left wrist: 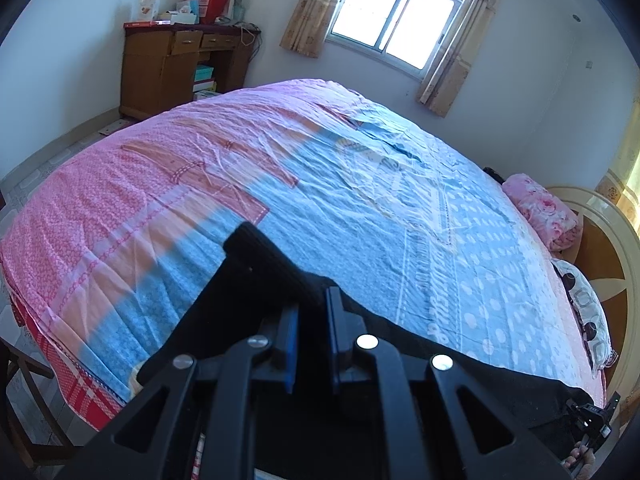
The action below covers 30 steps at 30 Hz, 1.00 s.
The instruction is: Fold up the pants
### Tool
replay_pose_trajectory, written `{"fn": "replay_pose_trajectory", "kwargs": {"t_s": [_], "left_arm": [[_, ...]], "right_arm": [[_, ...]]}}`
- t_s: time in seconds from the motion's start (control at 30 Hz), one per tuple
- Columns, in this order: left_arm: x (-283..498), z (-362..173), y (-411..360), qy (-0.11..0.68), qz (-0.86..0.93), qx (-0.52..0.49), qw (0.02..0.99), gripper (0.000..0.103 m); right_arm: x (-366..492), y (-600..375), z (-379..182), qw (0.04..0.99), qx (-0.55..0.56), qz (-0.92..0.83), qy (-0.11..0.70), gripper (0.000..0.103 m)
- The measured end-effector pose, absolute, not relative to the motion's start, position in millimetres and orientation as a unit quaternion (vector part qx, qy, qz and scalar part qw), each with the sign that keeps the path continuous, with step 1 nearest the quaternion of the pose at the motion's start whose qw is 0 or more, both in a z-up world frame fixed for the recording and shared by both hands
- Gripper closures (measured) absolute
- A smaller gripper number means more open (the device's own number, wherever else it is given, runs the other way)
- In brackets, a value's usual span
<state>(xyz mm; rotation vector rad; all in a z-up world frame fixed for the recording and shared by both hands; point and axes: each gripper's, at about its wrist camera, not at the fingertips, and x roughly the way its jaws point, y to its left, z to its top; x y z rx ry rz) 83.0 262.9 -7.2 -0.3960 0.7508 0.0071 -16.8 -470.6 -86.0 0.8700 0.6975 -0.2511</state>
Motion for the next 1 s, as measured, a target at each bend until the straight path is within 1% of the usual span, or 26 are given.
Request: {"fn": "replay_pose_trajectory", "kwargs": {"t_s": [0.1,0.3,0.4,0.5,0.57,0.63,0.73,0.8,0.83,0.9,1.0], "left_arm": [[82,-3,266,0.362,-0.001,-0.199,0.911,0.09],[69,10,272,0.348,-0.002,-0.202,0.915,0.09],[60,11,275,0.346,0.002,-0.199,0.917,0.09],[49,5,281,0.351,0.008,-0.204,0.914,0.09],[45,-2,286,0.358,0.014,-0.21,0.91,0.09],[43,-9,288,0.367,0.021,-0.216,0.904,0.09],[40,-18,288,0.375,0.041,-0.206,0.903,0.09],[40,-23,283,0.381,0.065,-0.181,0.904,0.09],[41,-27,282,0.389,0.077,-0.169,0.902,0.087],[40,-33,284,0.4,0.09,-0.166,0.897,0.083],[32,-36,296,0.4,0.119,-0.168,0.893,0.083]], "right_arm": [[-15,-470,-78,0.846,0.408,-0.111,0.326,0.1],[-53,-473,-10,0.88,0.389,-0.068,0.263,0.1],[-77,-472,2,0.884,0.387,-0.05,0.257,0.1],[-97,-465,-11,0.884,0.371,-0.035,0.282,0.1],[-111,-459,-30,0.885,0.349,-0.043,0.307,0.1],[-126,-460,-58,0.873,0.36,-0.045,0.325,0.1],[-142,-464,-95,0.859,0.387,-0.052,0.333,0.1],[-150,-465,-103,0.865,0.397,-0.037,0.305,0.1],[-151,-466,-102,0.866,0.399,-0.035,0.3,0.1],[-150,-466,-101,0.867,0.397,-0.035,0.3,0.1],[-149,-464,-95,0.867,0.385,-0.035,0.314,0.098]]}}
